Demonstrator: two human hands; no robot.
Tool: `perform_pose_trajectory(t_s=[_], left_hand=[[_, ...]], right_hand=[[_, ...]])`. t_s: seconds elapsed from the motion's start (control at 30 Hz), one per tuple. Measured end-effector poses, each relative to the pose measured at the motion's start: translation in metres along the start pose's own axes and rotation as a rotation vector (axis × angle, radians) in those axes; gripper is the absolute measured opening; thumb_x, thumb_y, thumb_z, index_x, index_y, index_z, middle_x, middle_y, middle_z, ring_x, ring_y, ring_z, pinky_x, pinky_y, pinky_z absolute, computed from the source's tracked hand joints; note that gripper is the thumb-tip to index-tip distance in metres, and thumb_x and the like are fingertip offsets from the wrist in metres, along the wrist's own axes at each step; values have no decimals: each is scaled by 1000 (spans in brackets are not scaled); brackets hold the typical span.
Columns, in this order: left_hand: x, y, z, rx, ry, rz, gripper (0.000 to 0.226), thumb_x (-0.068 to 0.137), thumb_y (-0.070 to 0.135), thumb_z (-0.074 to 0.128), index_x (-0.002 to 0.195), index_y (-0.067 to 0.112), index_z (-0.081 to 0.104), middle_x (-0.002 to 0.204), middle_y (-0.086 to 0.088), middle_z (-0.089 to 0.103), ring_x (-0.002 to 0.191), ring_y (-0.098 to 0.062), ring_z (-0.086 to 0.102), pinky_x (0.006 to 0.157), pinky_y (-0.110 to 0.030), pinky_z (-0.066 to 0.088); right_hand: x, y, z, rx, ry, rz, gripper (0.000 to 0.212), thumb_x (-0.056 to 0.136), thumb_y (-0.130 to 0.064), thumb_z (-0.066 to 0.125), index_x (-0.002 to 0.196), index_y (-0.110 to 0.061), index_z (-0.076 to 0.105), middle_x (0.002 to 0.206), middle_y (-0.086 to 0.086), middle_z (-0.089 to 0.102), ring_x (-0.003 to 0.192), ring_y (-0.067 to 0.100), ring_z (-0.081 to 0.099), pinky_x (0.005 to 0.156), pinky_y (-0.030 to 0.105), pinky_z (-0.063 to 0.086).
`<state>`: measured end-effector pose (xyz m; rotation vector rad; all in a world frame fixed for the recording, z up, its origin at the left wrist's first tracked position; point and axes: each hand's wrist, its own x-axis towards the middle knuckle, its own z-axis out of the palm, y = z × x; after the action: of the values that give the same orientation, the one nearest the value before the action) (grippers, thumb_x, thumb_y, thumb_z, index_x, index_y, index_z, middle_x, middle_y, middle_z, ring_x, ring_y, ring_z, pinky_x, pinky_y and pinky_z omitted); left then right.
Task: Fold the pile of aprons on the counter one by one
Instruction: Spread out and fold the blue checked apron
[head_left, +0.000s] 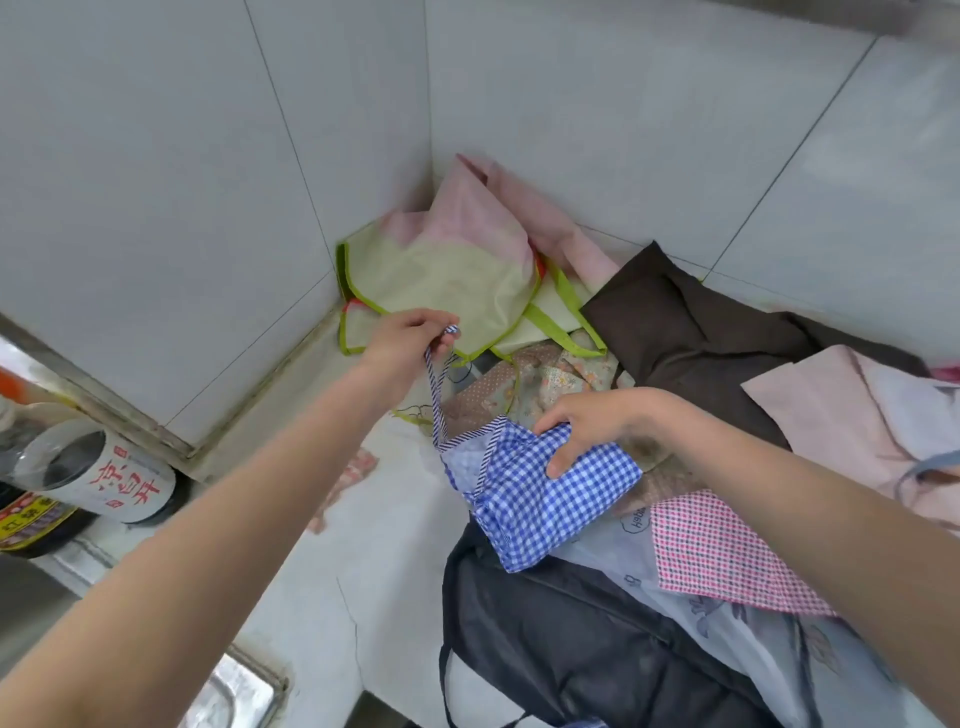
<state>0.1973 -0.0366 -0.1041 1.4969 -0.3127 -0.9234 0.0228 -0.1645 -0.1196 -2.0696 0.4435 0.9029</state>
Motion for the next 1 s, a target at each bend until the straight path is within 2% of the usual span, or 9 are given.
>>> perform_pose_trajectory(t_s=[0.17, 0.3, 0.4, 0.5, 0.57, 0.67, 0.73, 0.87, 1.0], left_hand=[[-8, 78, 47, -35, -151, 194, 24, 97, -3, 42, 81, 7, 57, 71, -5, 53, 44, 1, 49, 47, -9, 38], [-38, 116, 97, 134, -343, 401, 23, 94, -3, 46, 83, 12, 60, 73, -3, 53, 50, -1, 52, 55, -14, 43], [-52, 115, 129, 369, -445, 520, 12, 93, -1, 49, 94, 8, 57, 79, -4, 54, 53, -7, 58, 54, -19, 48], [-37, 79, 118, 883, -302, 643, 32, 92, 14, 56, 122, 6, 47, 108, -8, 55, 89, -24, 62, 83, -34, 49], [-35, 44, 95, 934, -264, 461, 56, 90, 29, 61, 135, 6, 36, 125, -5, 46, 110, -21, 52, 98, -28, 39], [-48, -16, 65, 976, -623, -181, 78, 81, 51, 63, 142, 18, 27, 138, 8, 37, 125, -12, 38, 103, -28, 32], [-56, -49, 56, 932, -821, -509, 83, 75, 59, 65, 141, 21, 34, 132, 7, 50, 122, -13, 48, 103, -31, 40], [-53, -78, 55, 650, -719, -520, 64, 86, 33, 64, 141, 15, 35, 115, 4, 61, 98, -6, 61, 76, -19, 52], [-44, -80, 49, 502, -587, -390, 78, 81, 15, 72, 144, 14, 27, 125, -5, 55, 115, -20, 56, 101, -33, 43]], right_hand=[[-30, 16, 2, -162, 39, 97, 28, 85, -31, 68, 109, -22, 57, 94, -24, 48, 99, 8, 46, 83, 21, 37], [-39, 24, 11, -46, 114, 119, 47, 87, -32, 66, 127, -10, 55, 126, -3, 51, 120, 17, 46, 101, 29, 34], [-42, 32, 23, 43, 198, 144, 61, 87, -34, 64, 138, -8, 44, 142, 3, 41, 132, 21, 39, 108, 30, 30], [-42, 53, 40, 280, 274, 122, 48, 83, -30, 70, 123, -7, 58, 133, 2, 53, 124, 23, 49, 108, 36, 36], [-44, 67, 47, 466, 326, 119, 37, 82, -28, 71, 115, -11, 63, 126, 2, 60, 116, 20, 56, 105, 38, 41], [-45, 75, 55, 630, 324, 128, 32, 84, -26, 70, 114, -17, 61, 127, 1, 58, 115, 19, 57, 104, 35, 42], [-40, 77, 60, 640, 280, 124, 33, 84, -24, 69, 115, -15, 61, 127, 2, 59, 115, 19, 58, 104, 36, 43], [-33, 75, 70, 684, 221, 115, 34, 87, -19, 66, 119, -11, 59, 126, 2, 60, 115, 18, 58, 103, 34, 43], [-32, 69, 67, 478, 128, 163, 43, 84, -31, 69, 120, -8, 59, 127, 2, 59, 116, 20, 56, 107, 40, 39]])
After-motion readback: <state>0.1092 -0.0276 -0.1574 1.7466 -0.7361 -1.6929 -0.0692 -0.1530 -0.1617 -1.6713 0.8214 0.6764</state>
